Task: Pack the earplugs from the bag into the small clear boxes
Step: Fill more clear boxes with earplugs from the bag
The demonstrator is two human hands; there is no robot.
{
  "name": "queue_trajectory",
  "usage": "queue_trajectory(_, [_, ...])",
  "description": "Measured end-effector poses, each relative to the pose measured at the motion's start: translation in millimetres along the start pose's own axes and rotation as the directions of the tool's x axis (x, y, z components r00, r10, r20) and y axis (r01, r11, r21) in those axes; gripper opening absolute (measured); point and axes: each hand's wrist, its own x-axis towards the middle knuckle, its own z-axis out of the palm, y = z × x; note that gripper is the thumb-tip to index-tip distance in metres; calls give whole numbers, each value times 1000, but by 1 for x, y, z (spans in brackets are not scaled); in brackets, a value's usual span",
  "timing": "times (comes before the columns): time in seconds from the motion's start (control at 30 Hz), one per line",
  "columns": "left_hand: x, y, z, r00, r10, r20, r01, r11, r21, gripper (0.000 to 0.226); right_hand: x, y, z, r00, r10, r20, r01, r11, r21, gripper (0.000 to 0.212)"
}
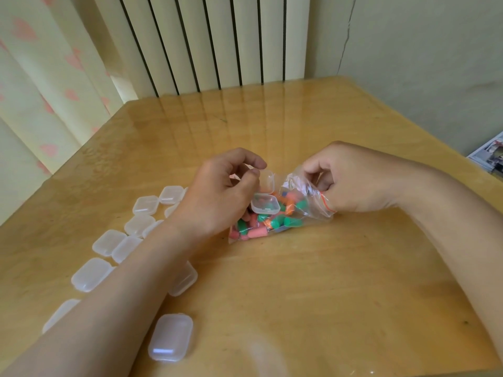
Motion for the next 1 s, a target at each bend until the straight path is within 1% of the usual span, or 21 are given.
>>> queue_trajectory(0.07, [0,0,0,1000,-7,16,7,1000,-3,19,-2,0,-4,999,-3,-36,3,1000,9,29])
queue_trajectory(0.17, [-1,1,0,999,-20,28,21,1000,-17,18,-1,2,-7,995,-55,-84,55,999,-4,36])
queue_trajectory(0.27, [0,1,0,1000,-9,7,9,1000,-21,19,-1,1,-10,979,-98,-179,110,992,60,40])
queue_trajectory(0.33, [-1,2,0,1000,-12,-6,12,999,-44,19,-2,0,-13,954,-138,-265,176,977,124,37])
queue_trajectory(0.43, [-2,4,0,1000,-3,-26,1,996,-94,20,0,-2,-15,886,-169,-432,291,928,234,31])
queue_trajectory(0.53, [-2,4,1,998,40,-49,-46,991,-129,22,1,-4,-11,833,-214,-511,423,842,336,22])
queue_trajectory(0.6, [-3,6,1,998,48,-39,-54,982,-182,22,1,-5,-5,826,-253,-503,454,828,330,19])
queue_trajectory(0.7, [-5,10,2,999,40,-4,-40,962,-270,23,3,-7,4,851,-287,-439,435,854,286,15])
queue_trajectory(0.9, [-5,14,2,999,6,37,9,918,-397,29,3,-9,13,880,-317,-354,392,905,164,25])
queue_trajectory(1.0, [-5,14,1,998,-14,63,40,902,-431,30,2,-11,15,892,-303,-335,371,915,158,31])
